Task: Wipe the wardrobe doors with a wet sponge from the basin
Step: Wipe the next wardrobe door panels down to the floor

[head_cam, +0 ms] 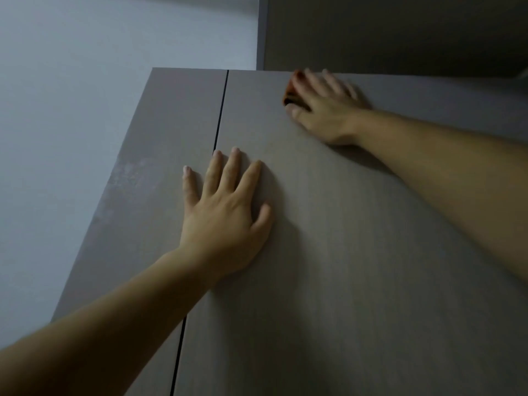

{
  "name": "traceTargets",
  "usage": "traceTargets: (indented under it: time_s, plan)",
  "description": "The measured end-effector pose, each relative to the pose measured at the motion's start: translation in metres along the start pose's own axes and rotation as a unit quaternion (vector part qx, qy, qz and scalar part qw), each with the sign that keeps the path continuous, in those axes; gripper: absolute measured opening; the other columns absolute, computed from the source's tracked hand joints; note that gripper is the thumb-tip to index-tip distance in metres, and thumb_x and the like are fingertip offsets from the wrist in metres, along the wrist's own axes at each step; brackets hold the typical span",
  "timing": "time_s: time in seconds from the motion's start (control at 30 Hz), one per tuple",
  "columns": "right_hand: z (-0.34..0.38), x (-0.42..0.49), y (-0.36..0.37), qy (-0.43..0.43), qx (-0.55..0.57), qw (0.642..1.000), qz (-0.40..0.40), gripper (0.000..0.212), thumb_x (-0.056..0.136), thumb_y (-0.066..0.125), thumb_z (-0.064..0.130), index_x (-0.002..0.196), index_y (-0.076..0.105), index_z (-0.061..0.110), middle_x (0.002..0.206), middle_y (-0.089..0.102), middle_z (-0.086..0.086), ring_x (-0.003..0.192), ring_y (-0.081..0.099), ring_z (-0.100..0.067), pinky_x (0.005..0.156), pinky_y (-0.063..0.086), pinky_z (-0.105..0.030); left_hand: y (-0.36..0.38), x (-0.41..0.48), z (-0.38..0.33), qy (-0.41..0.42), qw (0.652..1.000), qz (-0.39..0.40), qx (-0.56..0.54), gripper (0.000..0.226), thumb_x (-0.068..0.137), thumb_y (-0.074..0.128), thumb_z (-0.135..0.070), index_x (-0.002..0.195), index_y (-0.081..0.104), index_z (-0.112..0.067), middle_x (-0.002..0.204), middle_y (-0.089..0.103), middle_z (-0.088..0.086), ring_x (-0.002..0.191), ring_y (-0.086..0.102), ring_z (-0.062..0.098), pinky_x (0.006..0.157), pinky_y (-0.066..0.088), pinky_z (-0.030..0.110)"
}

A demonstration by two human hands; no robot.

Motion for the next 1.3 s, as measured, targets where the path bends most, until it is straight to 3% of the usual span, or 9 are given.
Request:
traceTargets:
  time_s: [0.13, 0.3, 0.37, 0.53, 0.7, 0.9, 1.1, 1.23, 1.3]
  plan:
    - [0.035, -0.045, 0.022, -0.151, -0.018, 0.988, 0.005, 0.079, 0.094, 0.015, 0.075, 0.160, -0.009, 0.040, 0.170, -0.014, 0.012, 0.156, -0.013, -0.016, 0.126, -0.007, -0.046, -0.002, 0.000, -0.004, 0.000, 1.000, 0.014, -0.002, 0.083, 0.086, 0.006, -0.068, 0.161, -0.002, -0.034, 0.171, -0.015, 0.001, 0.155, -0.023, 0.024, 0.121, -0.015, 0.062]
    - [-0.027, 0.012, -0.005, 0.025, 0.003, 1.000, 0.004, 0.070, 0.103, 0.015, 0.067, 0.161, -0.006, 0.037, 0.171, -0.012, 0.009, 0.157, -0.011, -0.021, 0.126, -0.005, -0.047, -0.005, 0.003, -0.017, -0.029, 0.999, 0.015, -0.020, 0.081, 0.089, 0.010, -0.068, 0.160, 0.003, -0.029, 0.171, -0.013, 0.004, 0.155, -0.022, 0.030, 0.119, -0.015, 0.066]
    - [-0.025, 0.009, -0.004, 0.038, 0.007, 0.999, -0.008, 0.071, 0.103, 0.016, 0.067, 0.162, -0.006, 0.035, 0.171, -0.012, 0.008, 0.157, -0.011, -0.022, 0.126, -0.006, -0.047, -0.004, 0.002, -0.016, -0.036, 0.999, 0.011, -0.023, 0.082, 0.089, 0.009, -0.070, 0.160, 0.001, -0.031, 0.171, -0.014, 0.003, 0.155, -0.023, 0.030, 0.119, -0.016, 0.066]
    - [0.008, -0.041, 0.018, -0.137, -0.021, 0.990, 0.000, 0.070, 0.102, 0.017, 0.067, 0.160, -0.009, 0.039, 0.170, -0.014, 0.013, 0.156, -0.012, -0.015, 0.126, -0.006, -0.045, 0.000, 0.001, -0.016, -0.029, 0.999, 0.023, 0.001, 0.080, 0.087, 0.005, -0.075, 0.158, -0.010, -0.043, 0.169, -0.020, 0.002, 0.153, -0.027, 0.029, 0.118, -0.018, 0.066]
    - [-0.066, -0.001, -0.006, 0.057, 0.013, 0.998, 0.007, 0.068, 0.104, 0.013, 0.065, 0.162, -0.006, 0.035, 0.171, -0.012, 0.008, 0.158, -0.010, -0.022, 0.126, -0.005, -0.046, -0.003, 0.002, -0.016, -0.041, 0.999, 0.010, 0.003, 0.083, 0.084, 0.003, -0.079, 0.159, -0.007, -0.044, 0.170, -0.016, 0.001, 0.154, -0.024, 0.027, 0.120, -0.014, 0.065]
    - [-0.021, -0.068, 0.019, -0.153, -0.025, 0.988, 0.010, 0.077, 0.095, 0.012, 0.071, 0.161, -0.008, 0.037, 0.170, -0.015, 0.011, 0.156, -0.014, -0.017, 0.126, -0.006, -0.044, -0.005, 0.001, -0.022, -0.059, 0.998, 0.020, -0.023, 0.084, 0.082, 0.013, -0.075, 0.159, 0.003, -0.043, 0.171, -0.011, 0.002, 0.155, -0.022, 0.028, 0.120, -0.015, 0.065]
    - [-0.082, -0.027, 0.001, 0.000, 0.010, 1.000, 0.008, 0.074, 0.102, 0.019, 0.068, 0.162, -0.007, 0.033, 0.171, -0.014, 0.004, 0.157, -0.014, -0.026, 0.126, -0.007, -0.048, -0.014, 0.008, -0.069, -0.050, 0.996, -0.028, -0.068, 0.080, 0.085, 0.022, -0.062, 0.159, 0.020, -0.031, 0.171, 0.005, 0.005, 0.158, -0.008, 0.025, 0.125, -0.010, 0.057]
    - [-0.039, -0.087, 0.017, -0.183, 0.011, 0.983, 0.013, 0.071, 0.101, 0.024, 0.068, 0.161, 0.000, 0.039, 0.170, -0.016, 0.009, 0.155, -0.019, -0.019, 0.124, -0.012, -0.047, -0.006, 0.013, -0.103, -0.013, 0.997, -0.002, -0.076, 0.085, 0.084, 0.020, -0.065, 0.161, 0.013, -0.030, 0.171, 0.006, 0.001, 0.158, -0.008, 0.022, 0.127, -0.007, 0.054]
    - [-0.046, -0.092, 0.019, -0.222, -0.006, 0.975, 0.021, 0.069, 0.101, 0.021, 0.067, 0.161, -0.001, 0.041, 0.169, -0.016, 0.012, 0.155, -0.018, -0.015, 0.124, -0.011, -0.045, -0.002, 0.013, -0.107, -0.012, 0.998, 0.018, -0.051, 0.083, 0.085, 0.020, -0.064, 0.161, 0.011, -0.032, 0.171, 0.003, 0.000, 0.157, -0.010, 0.023, 0.126, -0.009, 0.054]
Point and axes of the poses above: each hand's wrist, its own x-axis towards the middle knuckle, its own y-axis out of the palm, z = x × y, the point moved 9 cm from there along x, towards the middle knuckle
